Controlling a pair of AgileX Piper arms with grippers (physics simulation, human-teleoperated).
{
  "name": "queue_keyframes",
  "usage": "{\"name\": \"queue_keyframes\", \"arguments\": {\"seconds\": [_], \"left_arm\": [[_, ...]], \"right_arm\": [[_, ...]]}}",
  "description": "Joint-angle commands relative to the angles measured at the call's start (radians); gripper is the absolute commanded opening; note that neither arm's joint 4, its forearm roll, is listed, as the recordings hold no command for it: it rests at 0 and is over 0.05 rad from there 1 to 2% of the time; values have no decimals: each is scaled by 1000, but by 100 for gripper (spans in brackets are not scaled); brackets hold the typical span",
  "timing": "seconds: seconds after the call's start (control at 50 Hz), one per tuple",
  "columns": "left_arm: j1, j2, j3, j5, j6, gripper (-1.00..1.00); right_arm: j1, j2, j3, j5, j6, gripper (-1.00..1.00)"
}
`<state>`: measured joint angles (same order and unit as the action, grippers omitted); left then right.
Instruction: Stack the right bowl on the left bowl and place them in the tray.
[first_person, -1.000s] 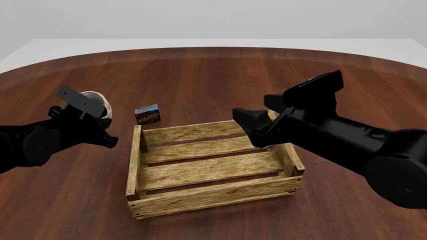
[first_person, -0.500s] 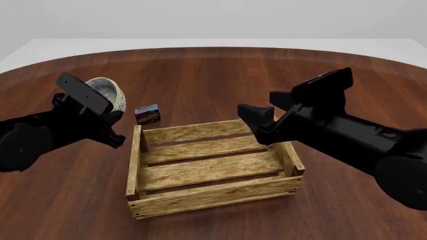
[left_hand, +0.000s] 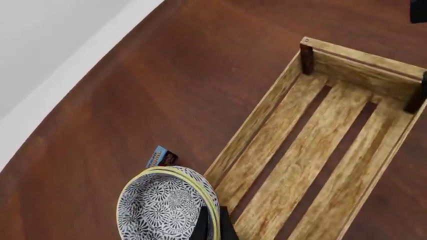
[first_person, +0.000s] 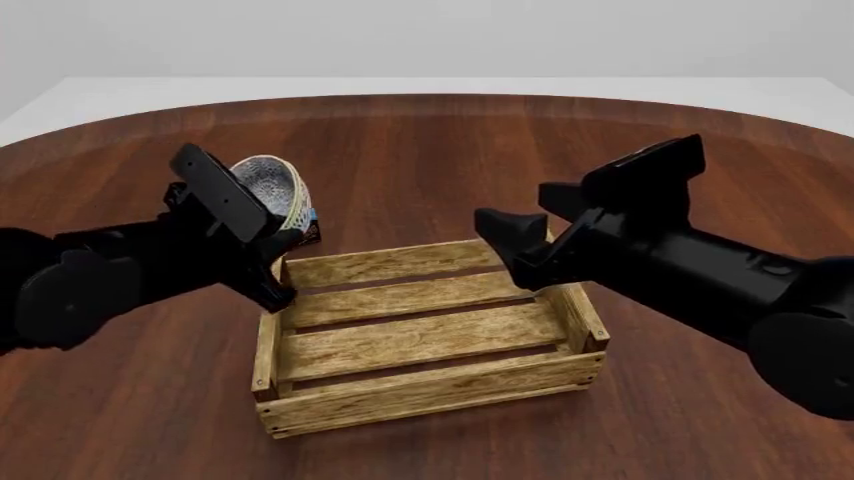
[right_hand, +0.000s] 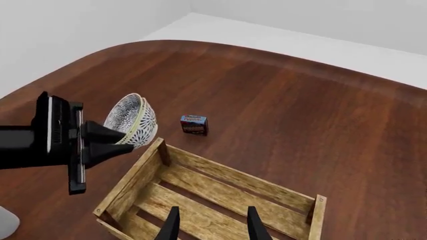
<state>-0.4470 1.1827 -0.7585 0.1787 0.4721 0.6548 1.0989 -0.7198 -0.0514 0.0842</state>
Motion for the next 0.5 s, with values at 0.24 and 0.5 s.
{"name": "queue_keyframes", "arguments": {"seconds": [0.24, 0.5], "left_arm": [[-153, 98, -63, 3, -45, -100], [-180, 148, -84, -5, -52, -100]], "right_arm": [[-1, 4, -2, -1, -1, 100], [-3, 3, -2, 0, -1, 100]]}}
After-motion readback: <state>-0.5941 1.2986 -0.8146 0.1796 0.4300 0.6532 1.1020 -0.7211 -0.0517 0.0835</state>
